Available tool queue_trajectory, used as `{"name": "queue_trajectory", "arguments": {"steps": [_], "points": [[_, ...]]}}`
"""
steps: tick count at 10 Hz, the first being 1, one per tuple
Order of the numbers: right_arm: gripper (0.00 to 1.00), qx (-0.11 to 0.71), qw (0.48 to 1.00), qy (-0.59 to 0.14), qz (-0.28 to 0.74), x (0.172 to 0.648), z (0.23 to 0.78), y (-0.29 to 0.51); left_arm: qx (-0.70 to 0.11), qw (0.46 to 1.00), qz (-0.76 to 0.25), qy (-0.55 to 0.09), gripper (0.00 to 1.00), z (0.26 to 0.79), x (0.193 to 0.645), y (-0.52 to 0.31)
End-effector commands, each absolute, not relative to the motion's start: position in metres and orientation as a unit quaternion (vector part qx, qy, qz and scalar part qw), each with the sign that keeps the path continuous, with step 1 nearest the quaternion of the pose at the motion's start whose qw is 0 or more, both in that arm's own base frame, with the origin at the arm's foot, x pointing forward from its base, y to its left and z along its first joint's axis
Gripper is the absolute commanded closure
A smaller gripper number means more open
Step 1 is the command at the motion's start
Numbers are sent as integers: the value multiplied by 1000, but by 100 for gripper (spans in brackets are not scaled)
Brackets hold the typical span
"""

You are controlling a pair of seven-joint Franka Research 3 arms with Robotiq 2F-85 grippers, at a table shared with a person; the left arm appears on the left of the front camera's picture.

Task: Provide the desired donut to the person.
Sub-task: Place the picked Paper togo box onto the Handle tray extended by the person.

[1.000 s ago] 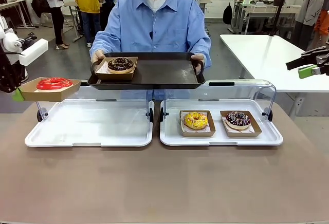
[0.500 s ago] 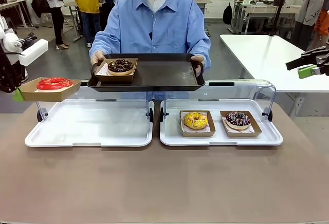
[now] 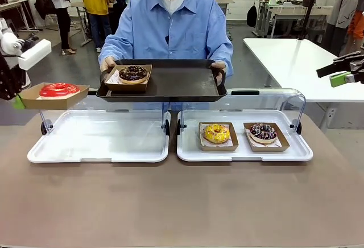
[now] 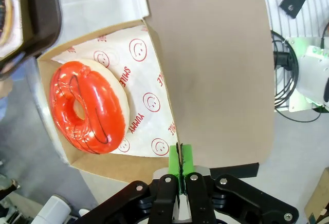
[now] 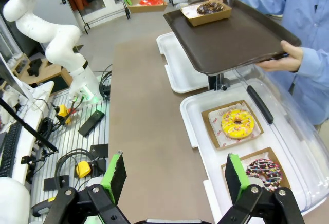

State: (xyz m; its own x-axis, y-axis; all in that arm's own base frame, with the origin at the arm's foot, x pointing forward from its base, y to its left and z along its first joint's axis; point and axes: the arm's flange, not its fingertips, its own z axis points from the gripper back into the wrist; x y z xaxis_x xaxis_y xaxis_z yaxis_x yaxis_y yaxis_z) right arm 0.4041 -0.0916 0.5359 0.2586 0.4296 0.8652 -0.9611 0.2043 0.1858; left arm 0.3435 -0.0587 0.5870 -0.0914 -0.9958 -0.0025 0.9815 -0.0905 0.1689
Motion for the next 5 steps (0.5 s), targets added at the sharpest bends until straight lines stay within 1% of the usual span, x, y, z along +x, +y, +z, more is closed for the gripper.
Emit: {"name": "queue_trajectory", "arguments": {"steps": [1, 3, 5], "points": [[0, 387, 689, -351, 502, 404, 537, -91, 95, 664, -740, -50, 99, 631, 328, -82], [0, 387, 689, -351, 502, 404, 537, -91, 101, 651, -751, -43, 99, 648, 314, -113], [0, 387, 689, -351, 502, 404, 537, -91, 86, 652, -753, -35, 99, 663, 331, -169]]}}
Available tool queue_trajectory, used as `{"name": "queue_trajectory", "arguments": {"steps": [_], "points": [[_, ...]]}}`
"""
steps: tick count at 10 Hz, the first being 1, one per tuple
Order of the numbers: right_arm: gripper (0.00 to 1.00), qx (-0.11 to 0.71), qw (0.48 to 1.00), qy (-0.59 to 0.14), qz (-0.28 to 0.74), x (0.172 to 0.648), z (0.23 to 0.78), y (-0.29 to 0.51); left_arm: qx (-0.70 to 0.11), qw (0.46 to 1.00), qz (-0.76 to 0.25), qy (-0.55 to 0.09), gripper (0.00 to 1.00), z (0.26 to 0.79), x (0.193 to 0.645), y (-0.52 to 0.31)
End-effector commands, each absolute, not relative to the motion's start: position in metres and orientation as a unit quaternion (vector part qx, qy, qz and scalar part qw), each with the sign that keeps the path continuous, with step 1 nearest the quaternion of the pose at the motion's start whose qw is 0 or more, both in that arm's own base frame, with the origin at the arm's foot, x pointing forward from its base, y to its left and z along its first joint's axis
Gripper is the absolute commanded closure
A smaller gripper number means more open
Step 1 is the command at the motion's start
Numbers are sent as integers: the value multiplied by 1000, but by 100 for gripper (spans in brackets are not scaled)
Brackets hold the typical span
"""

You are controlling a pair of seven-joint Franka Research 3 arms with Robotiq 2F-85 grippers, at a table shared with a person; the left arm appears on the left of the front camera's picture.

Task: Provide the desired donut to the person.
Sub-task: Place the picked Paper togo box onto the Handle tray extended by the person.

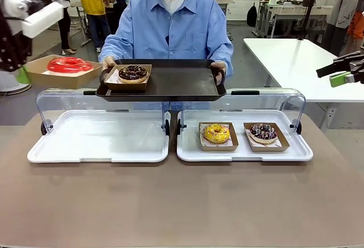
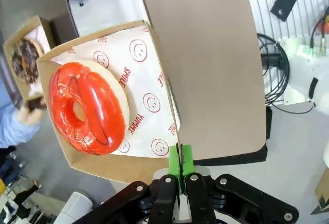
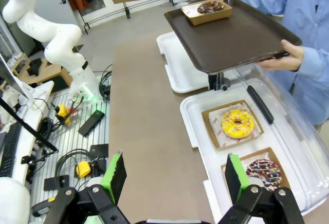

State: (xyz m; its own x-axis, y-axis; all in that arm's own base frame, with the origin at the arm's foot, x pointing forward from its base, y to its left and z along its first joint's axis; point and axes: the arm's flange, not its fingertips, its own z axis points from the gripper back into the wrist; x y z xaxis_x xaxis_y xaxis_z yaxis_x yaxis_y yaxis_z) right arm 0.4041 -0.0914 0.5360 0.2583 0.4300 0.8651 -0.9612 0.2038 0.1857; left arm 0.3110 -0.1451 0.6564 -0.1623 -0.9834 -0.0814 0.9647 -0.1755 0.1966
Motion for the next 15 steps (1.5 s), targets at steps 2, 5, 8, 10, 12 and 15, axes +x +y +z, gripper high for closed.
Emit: {"name": "queue_trajectory", "arguments": {"steps": [2, 5, 8, 10, 12, 15], "points": [[0, 387, 689, -351, 502, 404, 537, -91, 85, 660, -744, -62, 99, 666, 337, -217], [0, 387, 689, -351, 502, 404, 537, -91, 61, 658, -743, -105, 99, 672, 357, -278], [0, 387, 689, -351, 502, 404, 537, -91, 57, 662, -739, -113, 99, 661, 380, -336], [0, 387, 689, -351, 502, 404, 537, -91, 54, 665, -736, -113, 99, 643, 402, -357], [0, 387, 689, -351, 502, 404, 537, -91, 47, 665, -737, -115, 99, 630, 433, -370], [0, 387, 689, -351, 502, 404, 537, -91, 41, 660, -740, -120, 99, 612, 472, -379]]}}
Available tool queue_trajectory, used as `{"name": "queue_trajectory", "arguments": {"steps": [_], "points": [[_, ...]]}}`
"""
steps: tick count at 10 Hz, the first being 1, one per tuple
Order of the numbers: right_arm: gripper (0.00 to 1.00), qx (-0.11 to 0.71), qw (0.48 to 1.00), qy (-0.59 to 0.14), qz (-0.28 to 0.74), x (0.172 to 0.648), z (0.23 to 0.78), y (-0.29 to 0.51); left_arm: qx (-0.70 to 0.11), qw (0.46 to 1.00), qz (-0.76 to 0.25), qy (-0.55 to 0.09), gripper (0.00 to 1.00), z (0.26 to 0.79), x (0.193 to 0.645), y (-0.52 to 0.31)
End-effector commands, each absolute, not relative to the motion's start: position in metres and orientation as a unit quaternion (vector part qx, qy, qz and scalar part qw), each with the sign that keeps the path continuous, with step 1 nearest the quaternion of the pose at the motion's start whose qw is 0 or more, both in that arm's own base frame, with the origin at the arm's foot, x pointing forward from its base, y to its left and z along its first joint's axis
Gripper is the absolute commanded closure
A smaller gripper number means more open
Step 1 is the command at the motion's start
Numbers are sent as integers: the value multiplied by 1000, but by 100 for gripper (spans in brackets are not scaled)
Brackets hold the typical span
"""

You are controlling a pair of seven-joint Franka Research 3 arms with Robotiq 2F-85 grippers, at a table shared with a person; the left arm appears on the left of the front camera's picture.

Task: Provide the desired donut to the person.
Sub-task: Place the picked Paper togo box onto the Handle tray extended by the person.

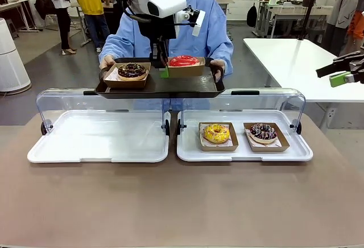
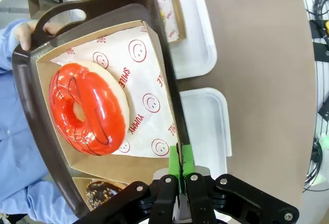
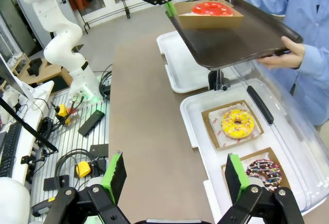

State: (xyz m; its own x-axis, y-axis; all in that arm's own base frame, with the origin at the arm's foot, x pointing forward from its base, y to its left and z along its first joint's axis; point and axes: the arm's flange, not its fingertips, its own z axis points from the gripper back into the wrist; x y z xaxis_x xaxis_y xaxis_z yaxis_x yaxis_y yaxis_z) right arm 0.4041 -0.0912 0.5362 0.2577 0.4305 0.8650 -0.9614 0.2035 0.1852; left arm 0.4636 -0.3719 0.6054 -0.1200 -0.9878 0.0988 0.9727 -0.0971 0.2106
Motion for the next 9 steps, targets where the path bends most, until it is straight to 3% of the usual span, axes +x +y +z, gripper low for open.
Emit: {"name": "queue_trajectory", "arguments": {"steps": [1, 9], "points": [[0, 387, 689, -351, 502, 404, 537, -91, 43, 661, -740, -120, 99, 606, 481, -379], [0, 387, 689, -351, 502, 404, 537, -91, 51, 649, -750, -120, 99, 564, 538, -374]]}}
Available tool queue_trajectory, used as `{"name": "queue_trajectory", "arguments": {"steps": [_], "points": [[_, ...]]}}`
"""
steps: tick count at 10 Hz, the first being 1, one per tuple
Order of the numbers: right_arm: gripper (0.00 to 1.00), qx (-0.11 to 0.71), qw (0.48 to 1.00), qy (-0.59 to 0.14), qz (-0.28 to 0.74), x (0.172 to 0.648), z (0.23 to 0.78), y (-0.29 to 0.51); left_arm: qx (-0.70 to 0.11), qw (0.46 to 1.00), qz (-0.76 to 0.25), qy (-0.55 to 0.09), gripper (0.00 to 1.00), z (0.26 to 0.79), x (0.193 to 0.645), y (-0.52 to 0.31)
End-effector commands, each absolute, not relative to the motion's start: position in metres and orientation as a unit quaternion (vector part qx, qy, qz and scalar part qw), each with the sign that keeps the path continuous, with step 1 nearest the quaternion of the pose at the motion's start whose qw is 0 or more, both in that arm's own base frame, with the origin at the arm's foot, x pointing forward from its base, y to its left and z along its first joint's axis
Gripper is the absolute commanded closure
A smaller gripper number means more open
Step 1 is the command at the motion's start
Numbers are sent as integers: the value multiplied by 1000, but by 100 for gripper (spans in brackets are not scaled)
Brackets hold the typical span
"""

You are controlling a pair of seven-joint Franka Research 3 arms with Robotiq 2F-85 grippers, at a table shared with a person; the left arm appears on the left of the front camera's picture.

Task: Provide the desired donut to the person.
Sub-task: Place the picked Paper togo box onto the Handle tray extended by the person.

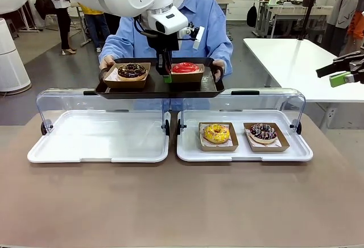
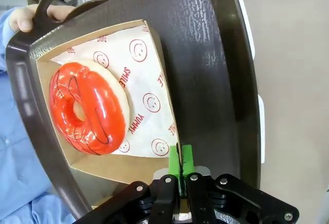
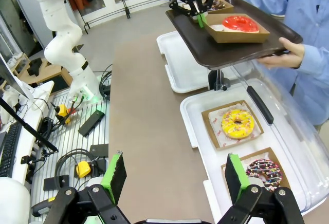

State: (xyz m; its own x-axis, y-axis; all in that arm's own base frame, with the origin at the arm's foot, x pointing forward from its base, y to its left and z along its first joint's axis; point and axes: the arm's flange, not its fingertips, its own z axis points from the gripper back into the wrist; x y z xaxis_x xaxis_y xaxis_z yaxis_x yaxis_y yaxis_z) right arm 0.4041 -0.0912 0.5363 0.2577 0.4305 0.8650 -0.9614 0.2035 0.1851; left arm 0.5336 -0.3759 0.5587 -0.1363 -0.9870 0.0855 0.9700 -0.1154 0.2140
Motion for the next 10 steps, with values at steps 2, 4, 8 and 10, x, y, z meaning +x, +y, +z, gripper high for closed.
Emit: {"name": "queue_trajectory", "arguments": {"steps": [2, 4, 8, 10], "points": [[0, 387, 689, -351, 502, 404, 537, -91, 51, 643, -756, -111, 99, 560, 545, -374], [0, 387, 689, -351, 502, 404, 537, -91, 49, 647, -753, -113, 39, 560, 545, -369], [0, 387, 689, -351, 502, 404, 537, -91, 50, 650, -750, -107, 0, 567, 543, -367], [0, 387, 689, -351, 502, 404, 537, -91, 50, 649, -752, -104, 0, 569, 541, -368]]}}
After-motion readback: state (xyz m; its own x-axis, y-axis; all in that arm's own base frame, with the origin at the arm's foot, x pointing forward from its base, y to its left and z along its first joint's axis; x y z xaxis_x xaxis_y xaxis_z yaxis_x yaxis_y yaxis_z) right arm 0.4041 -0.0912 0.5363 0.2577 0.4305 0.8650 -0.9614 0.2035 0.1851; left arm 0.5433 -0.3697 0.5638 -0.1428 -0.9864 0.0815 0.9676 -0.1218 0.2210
